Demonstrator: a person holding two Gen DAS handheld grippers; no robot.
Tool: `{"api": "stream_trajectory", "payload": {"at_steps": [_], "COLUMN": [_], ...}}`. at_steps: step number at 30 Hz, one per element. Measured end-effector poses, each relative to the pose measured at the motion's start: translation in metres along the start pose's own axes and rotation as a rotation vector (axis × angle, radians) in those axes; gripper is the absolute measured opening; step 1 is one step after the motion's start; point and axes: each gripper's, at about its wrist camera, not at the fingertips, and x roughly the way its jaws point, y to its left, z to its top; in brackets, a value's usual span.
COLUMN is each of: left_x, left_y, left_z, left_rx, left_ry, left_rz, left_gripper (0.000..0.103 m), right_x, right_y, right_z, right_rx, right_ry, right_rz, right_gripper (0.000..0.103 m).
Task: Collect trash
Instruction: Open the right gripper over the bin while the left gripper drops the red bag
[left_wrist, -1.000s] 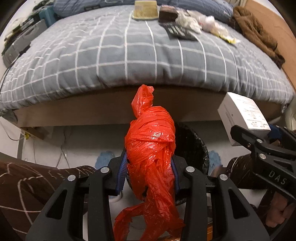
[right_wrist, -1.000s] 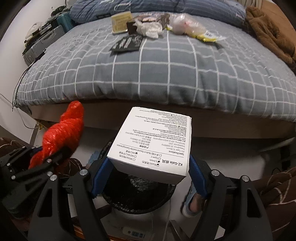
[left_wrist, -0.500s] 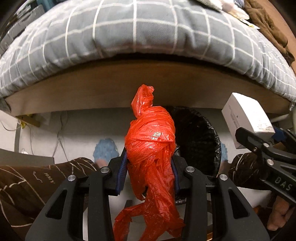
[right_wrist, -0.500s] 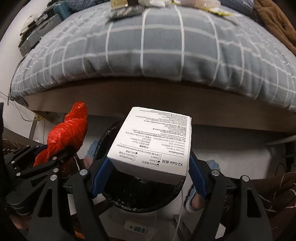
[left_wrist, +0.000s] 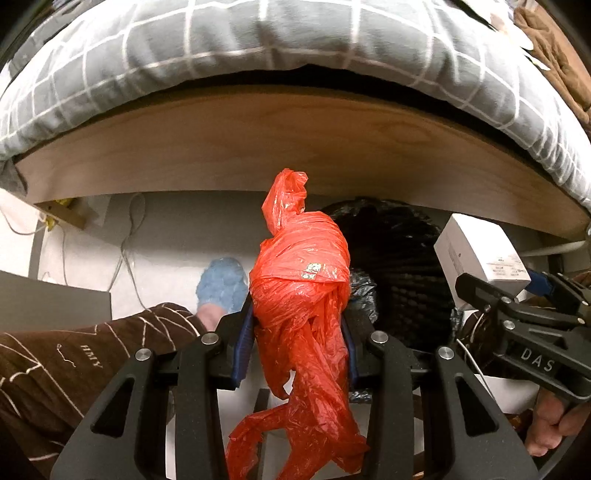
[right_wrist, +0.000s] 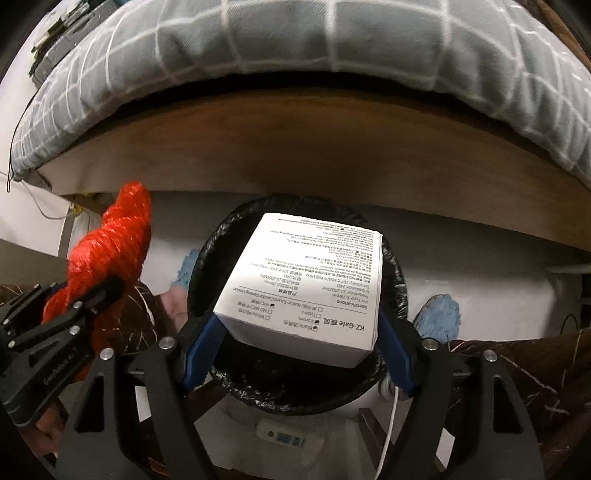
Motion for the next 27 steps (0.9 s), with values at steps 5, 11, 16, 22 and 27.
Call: {"api": "stream_trajectory", "payload": {"at_steps": [5,11,16,22,27], "left_x": [0.001,-0.005,-0.004,0.004,0.006], "left_y": [0.005,-0.012,-0.028,-0.049,-0.072], "left_z": [-0.001,0.002,0.003,0.008,0.01], "left_rx": [-0.012,0.022,0.055,0.088,0.134], "left_ry": [0.004,-0.003,0.002,0.021,0.024], "left_rz": [-0.002,-0.017,-0.042,-0.082,-0.091], "left_gripper": [0.038,0.038,0.038,0.038,0.038], "right_x": [-0.004,-0.016,-0.028,-0.044,-0.05], "right_y": [-0.001,-0.014,-0.027,-0.048,-0.069], "right_z": [0.003,0.002,0.0,-0.003,-0.008], "right_rx": [-0.001,0.031,0.044,0.056,0.087], "right_ry": [-0.019,-0.058,-0.093,-0.137,-0.146], "right_rz": [-0.013,-0.043,-0.079,-0.126,-0.152], "right_gripper": [0.077,0.091,0.095,0.095,0.095]}}
